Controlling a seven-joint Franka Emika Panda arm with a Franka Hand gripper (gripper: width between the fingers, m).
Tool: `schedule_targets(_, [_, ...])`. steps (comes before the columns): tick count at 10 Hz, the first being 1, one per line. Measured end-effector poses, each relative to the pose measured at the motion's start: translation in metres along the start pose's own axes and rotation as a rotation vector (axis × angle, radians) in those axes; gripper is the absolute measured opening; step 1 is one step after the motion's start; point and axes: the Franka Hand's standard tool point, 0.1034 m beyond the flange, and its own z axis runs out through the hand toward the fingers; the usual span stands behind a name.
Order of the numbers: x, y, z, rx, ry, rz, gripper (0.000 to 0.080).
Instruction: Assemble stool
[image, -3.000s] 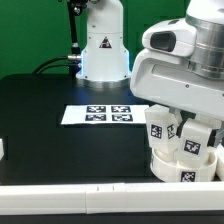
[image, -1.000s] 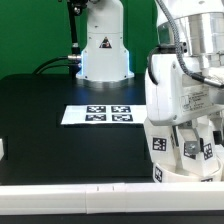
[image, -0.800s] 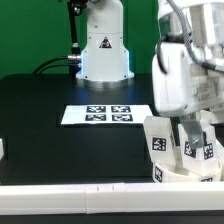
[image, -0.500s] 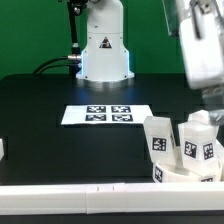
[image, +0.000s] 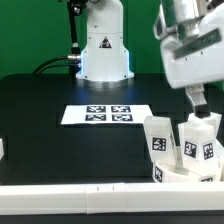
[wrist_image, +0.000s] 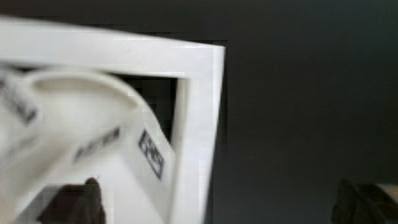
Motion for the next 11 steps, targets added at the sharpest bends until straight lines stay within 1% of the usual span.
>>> schedule_targets(1, [-0.001,-0.001,-0.003,-0.041,-0.041,-0.190,0.0649])
schedule_targets(2, [0.004,-0.001,-0.003,-0.022,-0.019,-0.240,0.0649])
schedule_targets(3, [0.005,0.004,0.000,-0.014,0.008,-0.318,0.0649])
schedule_targets(4, [0.006,0.004,0.000,-0.020,0.007,-0.345,0.0649])
schedule_targets(5, [0.009,0.004,0.000,-0.027,0.013,-0.441,0.0649])
schedule_targets(6, [0.009,0.005,0.001,-0.048,0.018,-0.561,0.0649])
schedule_targets(7, [0.005,0.001,0.002,-0.108,0.023,-0.785,0.0649])
schedule_targets(8, [0.004,-0.003,0.004,-0.145,0.019,-1.030,0.0649])
schedule_targets(9, [-0.001,0.000,0.011,-0.181,-0.017,-1.155,0.0649])
schedule_targets(10, [-0.007,0.003,0.014,-0.190,-0.029,-1.229,0.0649])
schedule_targets(11, [-0.003,0.002,0.013,-0.189,-0.029,-1.290,0.0649])
